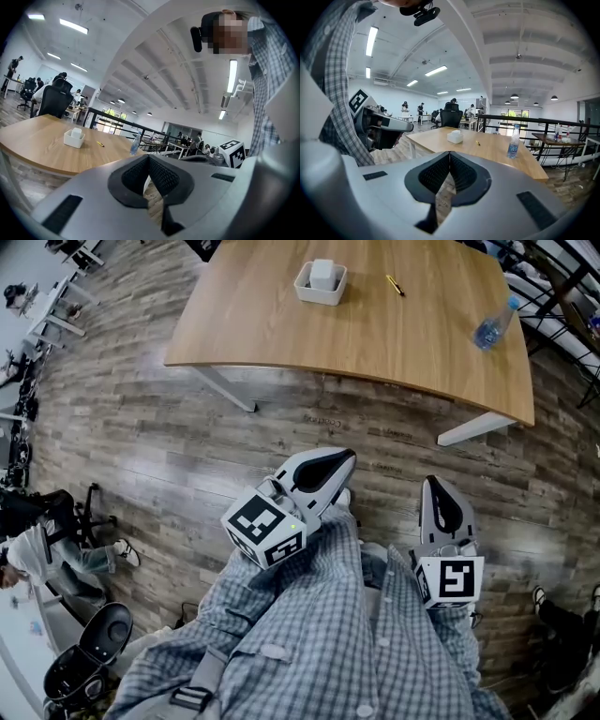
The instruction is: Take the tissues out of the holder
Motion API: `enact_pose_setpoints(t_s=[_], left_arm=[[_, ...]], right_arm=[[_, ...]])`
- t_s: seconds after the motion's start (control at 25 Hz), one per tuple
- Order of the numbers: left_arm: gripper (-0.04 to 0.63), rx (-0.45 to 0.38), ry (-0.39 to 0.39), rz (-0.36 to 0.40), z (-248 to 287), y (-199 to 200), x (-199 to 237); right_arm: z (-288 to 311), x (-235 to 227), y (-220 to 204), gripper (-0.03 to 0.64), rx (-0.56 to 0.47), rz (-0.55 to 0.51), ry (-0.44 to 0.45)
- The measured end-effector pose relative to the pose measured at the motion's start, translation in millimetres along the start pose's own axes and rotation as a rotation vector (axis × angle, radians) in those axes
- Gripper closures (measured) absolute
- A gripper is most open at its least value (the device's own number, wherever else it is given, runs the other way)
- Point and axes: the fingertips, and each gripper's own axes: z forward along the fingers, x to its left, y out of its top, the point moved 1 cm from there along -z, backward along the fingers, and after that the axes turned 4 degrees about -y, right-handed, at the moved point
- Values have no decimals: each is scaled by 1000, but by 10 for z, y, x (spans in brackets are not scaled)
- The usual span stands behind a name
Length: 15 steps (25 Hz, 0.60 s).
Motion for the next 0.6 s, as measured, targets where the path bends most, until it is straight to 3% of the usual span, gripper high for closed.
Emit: enact_pose_setpoints(t_s=[0.6], left_arm=[[589,-27,-61,31,235,385,721]], right_arm=[[732,-44,321,604,-12,-6,-65]])
